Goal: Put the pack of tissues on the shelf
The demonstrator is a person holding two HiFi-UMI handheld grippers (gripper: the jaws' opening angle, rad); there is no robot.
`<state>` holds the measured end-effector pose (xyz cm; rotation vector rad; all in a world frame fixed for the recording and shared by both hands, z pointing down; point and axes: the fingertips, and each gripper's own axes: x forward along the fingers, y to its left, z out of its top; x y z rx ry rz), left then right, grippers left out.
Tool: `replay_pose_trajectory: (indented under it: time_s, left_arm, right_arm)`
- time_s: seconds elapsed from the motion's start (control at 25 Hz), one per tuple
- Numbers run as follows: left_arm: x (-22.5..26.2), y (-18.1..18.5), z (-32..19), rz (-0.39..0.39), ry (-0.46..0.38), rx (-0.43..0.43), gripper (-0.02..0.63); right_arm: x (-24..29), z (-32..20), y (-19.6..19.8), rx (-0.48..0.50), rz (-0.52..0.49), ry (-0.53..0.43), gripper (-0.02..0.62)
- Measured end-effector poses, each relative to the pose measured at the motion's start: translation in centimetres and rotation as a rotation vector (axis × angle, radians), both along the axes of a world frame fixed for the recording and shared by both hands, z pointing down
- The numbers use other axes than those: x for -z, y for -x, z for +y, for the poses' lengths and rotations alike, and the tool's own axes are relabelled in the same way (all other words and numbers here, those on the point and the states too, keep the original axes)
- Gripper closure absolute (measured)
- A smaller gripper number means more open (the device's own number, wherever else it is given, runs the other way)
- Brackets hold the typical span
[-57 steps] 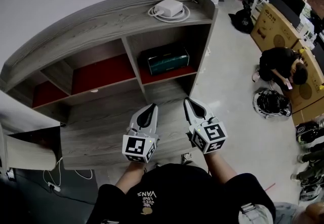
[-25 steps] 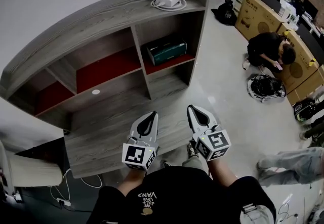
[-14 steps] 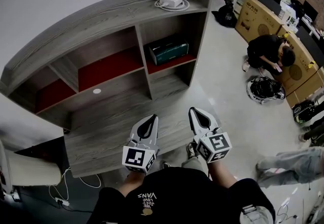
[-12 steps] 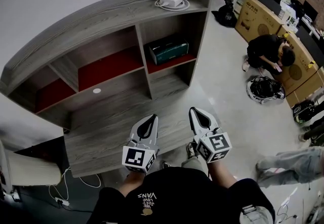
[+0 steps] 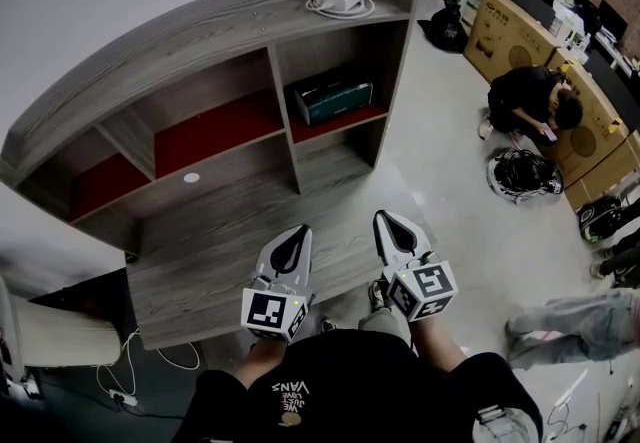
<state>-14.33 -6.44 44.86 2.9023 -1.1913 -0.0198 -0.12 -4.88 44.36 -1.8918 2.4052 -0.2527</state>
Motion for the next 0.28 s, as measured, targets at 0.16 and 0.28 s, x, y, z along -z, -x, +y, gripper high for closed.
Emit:
replay_pose_trajectory:
  time_s: [0.16, 0.28]
  left_arm:
    - [-0.02, 0.11, 0.11, 0.005, 0.004, 0.003, 0.554]
    - [-0.25, 0.21, 0.11, 0.009, 0.01, 0.006, 0.554]
  right_arm:
    - [0.23, 0.02, 0.28, 0.005, -0.003, 0.007, 0.592]
    - [0.22, -0.02, 0.3, 0.006, -0.001, 0.001, 0.592]
